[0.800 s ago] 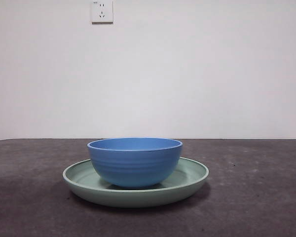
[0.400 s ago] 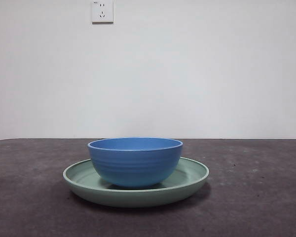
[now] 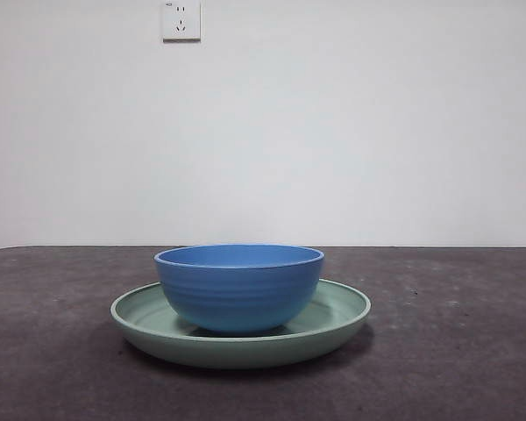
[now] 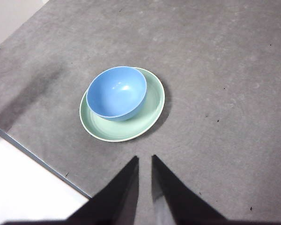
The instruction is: Pick up the blue bowl, put it on the green plate, put it on desk
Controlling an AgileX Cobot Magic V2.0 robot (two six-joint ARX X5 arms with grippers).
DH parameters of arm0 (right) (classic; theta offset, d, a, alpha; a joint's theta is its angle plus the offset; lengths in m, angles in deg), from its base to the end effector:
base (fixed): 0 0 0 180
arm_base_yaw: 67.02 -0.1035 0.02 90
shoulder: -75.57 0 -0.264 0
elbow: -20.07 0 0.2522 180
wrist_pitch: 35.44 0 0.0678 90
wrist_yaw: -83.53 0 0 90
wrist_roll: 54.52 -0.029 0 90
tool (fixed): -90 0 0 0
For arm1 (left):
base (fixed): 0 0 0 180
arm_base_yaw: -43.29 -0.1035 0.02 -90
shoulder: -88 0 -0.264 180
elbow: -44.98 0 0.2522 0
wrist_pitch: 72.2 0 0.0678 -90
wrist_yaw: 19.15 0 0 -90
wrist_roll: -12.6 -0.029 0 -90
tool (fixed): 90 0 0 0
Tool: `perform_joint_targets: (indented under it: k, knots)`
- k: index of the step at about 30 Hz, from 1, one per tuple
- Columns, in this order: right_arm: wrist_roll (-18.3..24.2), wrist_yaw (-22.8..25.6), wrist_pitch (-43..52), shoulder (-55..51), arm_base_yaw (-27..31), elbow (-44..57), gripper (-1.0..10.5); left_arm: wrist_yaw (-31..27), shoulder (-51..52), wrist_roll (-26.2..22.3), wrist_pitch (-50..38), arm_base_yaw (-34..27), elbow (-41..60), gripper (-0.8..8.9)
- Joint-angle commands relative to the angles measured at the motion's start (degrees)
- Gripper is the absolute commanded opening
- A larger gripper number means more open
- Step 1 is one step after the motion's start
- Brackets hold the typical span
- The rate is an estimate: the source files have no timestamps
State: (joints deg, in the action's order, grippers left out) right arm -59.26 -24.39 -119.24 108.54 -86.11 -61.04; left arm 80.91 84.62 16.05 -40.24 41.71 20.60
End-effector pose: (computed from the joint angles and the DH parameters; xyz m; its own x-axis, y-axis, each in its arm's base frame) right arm 0.0390 0.0229 0.3794 0.6299 0.5436 -0.5547 -0.5000 0.8304 0.2459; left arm 0.0866 -0.0027 0.1911 0.9711 -0.1480 -0.1872 0.1326 0.9869 -0.0922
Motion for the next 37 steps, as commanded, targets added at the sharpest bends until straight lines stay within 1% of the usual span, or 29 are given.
perform_joint_targets:
  k: [1,6,10,13,20,29,37]
  knots:
    - [0.28,-0.04,0.63,0.22,-0.28,-1.03,0.4,-1.79,-0.24,-1.73,-1.05,0.22,2.82,0.27]
    - [0.28,-0.02,0.63,0.22,-0.28,-1.03,0.4,-4.50,-0.22,-1.70,-3.32,0.20,7.30,0.27]
    - [0.28,-0.04,0.77,0.22,-0.28,-1.03,0.4,-4.79,-0.15,-1.75,-5.18,0.20,9.03,0.27]
    - [0.28,-0.02,0.83,0.22,-0.28,-1.03,0.4,-6.23,0.09,-1.90,-8.04,0.22,9.94,0.27]
    - [0.28,-0.04,0.96,0.22,-0.28,-1.03,0.4,-10.23,0.50,-1.92,-7.19,0.33,9.97,0.27]
    - [0.28,-0.04,0.96,0.22,-0.28,-1.03,0.4,-10.27,3.26,-1.92,-7.19,0.33,9.97,0.27]
    - [0.28,-0.04,0.96,0.22,-0.28,-1.03,0.4,-10.10,3.19,-1.95,-7.19,0.33,9.97,0.27]
